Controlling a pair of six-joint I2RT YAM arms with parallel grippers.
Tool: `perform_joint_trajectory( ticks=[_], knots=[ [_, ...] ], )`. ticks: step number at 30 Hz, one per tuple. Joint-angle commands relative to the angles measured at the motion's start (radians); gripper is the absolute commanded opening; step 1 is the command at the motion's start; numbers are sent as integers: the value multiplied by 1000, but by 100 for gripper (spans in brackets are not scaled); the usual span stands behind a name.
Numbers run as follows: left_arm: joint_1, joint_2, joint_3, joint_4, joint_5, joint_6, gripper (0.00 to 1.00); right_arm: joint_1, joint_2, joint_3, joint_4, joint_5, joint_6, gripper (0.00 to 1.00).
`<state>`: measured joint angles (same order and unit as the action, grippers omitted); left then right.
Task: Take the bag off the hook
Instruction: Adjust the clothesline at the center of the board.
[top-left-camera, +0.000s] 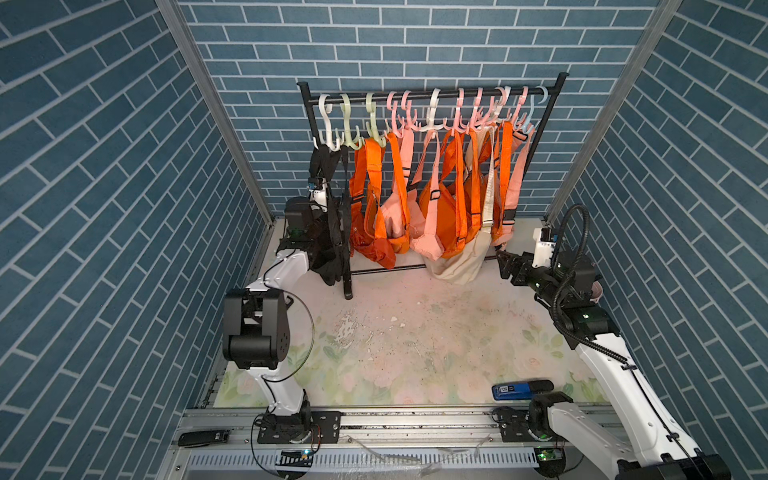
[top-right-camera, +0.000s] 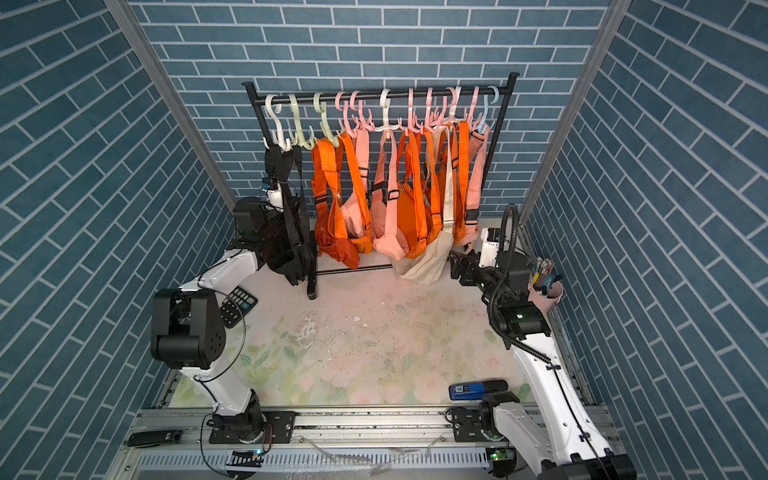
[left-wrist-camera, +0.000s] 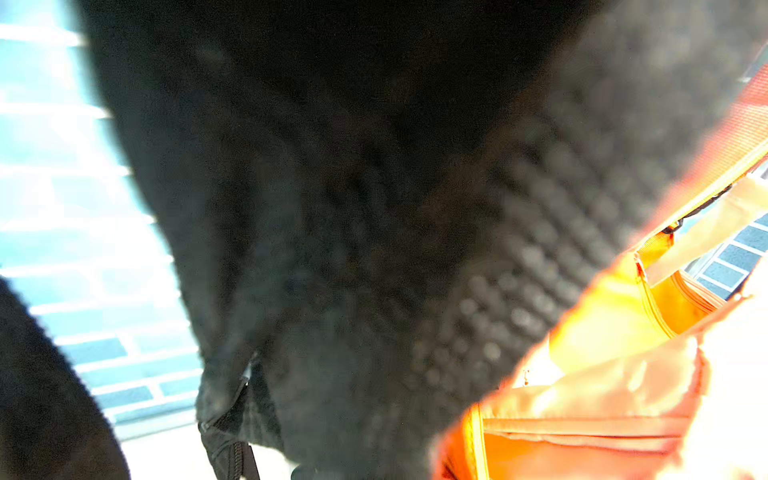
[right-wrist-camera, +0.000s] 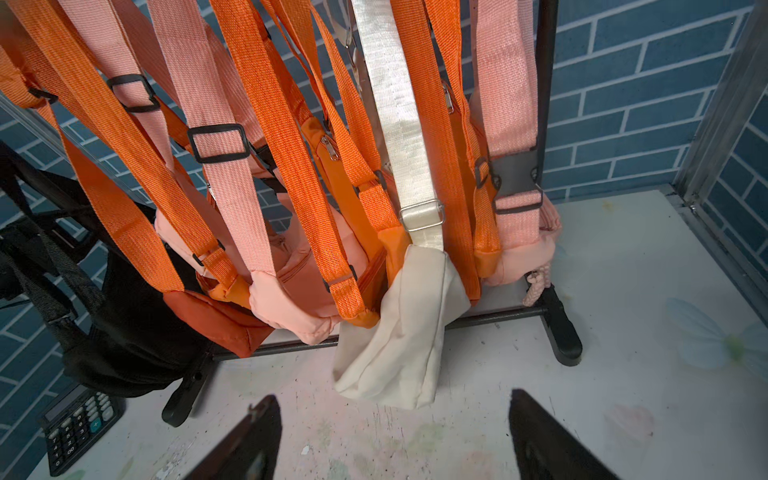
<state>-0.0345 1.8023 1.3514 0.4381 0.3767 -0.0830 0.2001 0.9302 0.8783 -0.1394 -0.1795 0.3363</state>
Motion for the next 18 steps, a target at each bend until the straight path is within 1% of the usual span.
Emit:
perform_joint_trajectory(
  ticks=[1, 7, 12, 18],
  knots=[
    [-7, 57, 77, -12, 101, -137, 0, 4, 15, 44, 29, -1, 15, 85],
    [-5, 150, 186, 34, 127, -150, 0, 5, 27, 63, 57, -6, 12, 85],
    [-5, 241, 326, 20, 171, -168, 0, 7, 58, 93, 68, -17, 5, 84],
    [-7, 314, 416, 29, 202, -189, 0, 13, 92, 110, 99, -23, 4, 84]
  ],
)
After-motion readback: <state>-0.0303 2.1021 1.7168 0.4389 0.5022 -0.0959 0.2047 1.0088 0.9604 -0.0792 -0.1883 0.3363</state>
